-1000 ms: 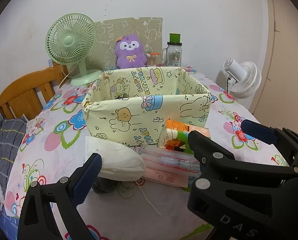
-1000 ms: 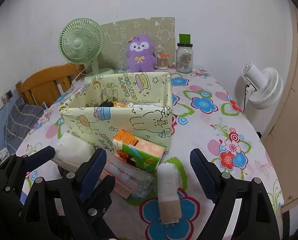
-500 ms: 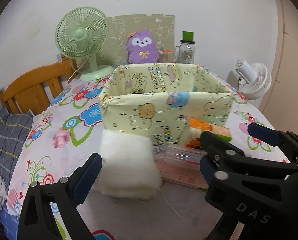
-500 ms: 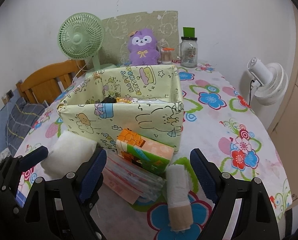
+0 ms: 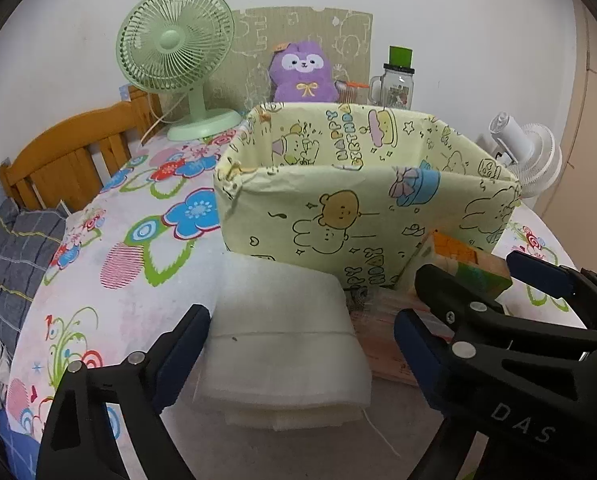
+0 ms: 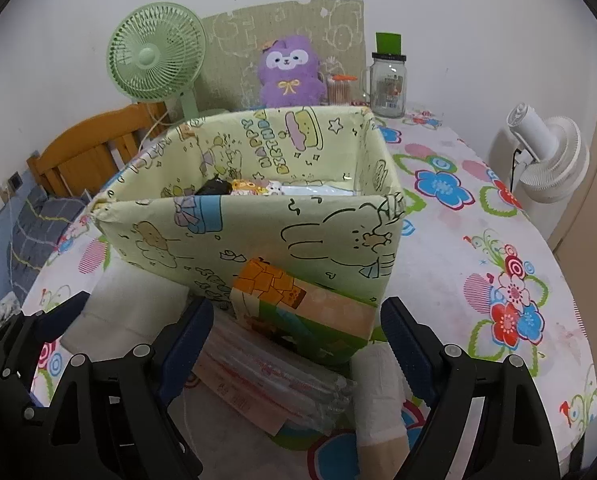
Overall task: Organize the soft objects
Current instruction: 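Grasp white folded pad with left tool while right tool grasps orange-green tissue pack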
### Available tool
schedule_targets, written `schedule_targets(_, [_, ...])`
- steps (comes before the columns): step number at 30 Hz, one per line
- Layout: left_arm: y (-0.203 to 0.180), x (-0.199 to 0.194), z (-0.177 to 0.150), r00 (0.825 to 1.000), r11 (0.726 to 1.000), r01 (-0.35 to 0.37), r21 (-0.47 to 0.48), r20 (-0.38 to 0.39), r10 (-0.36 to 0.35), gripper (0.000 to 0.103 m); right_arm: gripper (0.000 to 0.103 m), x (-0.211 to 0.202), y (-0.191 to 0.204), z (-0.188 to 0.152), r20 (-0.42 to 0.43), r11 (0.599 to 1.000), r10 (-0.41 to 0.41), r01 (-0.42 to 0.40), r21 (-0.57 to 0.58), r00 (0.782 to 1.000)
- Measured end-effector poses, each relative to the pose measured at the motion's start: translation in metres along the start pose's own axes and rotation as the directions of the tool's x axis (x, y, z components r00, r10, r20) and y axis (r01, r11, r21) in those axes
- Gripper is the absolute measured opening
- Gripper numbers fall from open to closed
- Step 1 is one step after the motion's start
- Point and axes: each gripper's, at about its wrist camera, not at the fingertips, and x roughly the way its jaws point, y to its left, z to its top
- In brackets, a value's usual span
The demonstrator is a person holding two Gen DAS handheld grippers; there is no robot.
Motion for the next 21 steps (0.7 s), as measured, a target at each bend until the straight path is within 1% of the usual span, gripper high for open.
schedule_targets(9, [0.007, 0.012, 0.002, 1.0, 1.0, -0.019, 0.001, -0.011, 0.019, 0.09, 0.087, 0.018, 0.001, 0.002, -0.032, 1.0, -0.009, 0.009, 0.015, 0.999])
schedule_targets(11, [0.011, 0.015, 0.002, 1.0, 1.0, -0.012, -0.01, -0.017, 0.012, 0.088, 0.083, 0.019, 0.001, 0.002, -0.03, 1.0, -0.022, 0.022, 0.015, 0.999])
schedule_targets(12, [0.013, 0.017, 0.002, 1.0, 1.0, -0.012, -0.016, -0.024, 0.011, 0.086, 0.081, 0.02, 0.001, 0.002, -0.03, 1.0, -0.027, 0.028, 0.015, 0.999])
schedule_targets(14, [0.016, 0.022, 0.002, 0.999, 0.999, -0.019, -0.028, -0.038, 0.018, 0.086, 0.079, 0.023, 0.001, 0.002, -0.04, 0.999, -0.03, 0.031, 0.021, 0.999])
schedule_targets(17, [0.02, 0.026, 0.001, 0.999, 0.999, -0.01, -0.039, -0.046, 0.009, 0.085, 0.077, 0.025, 0.0, 0.002, -0.045, 0.999, -0.022, 0.024, 0.037, 0.999])
schedule_targets(21, [0.019, 0.027, 0.0, 0.999, 0.999, -0.005, -0.034, -0.044, 0.004, 0.082, 0.076, 0.027, 0.002, 0.003, -0.041, 0.999, -0.038, 0.039, 0.028, 0.998])
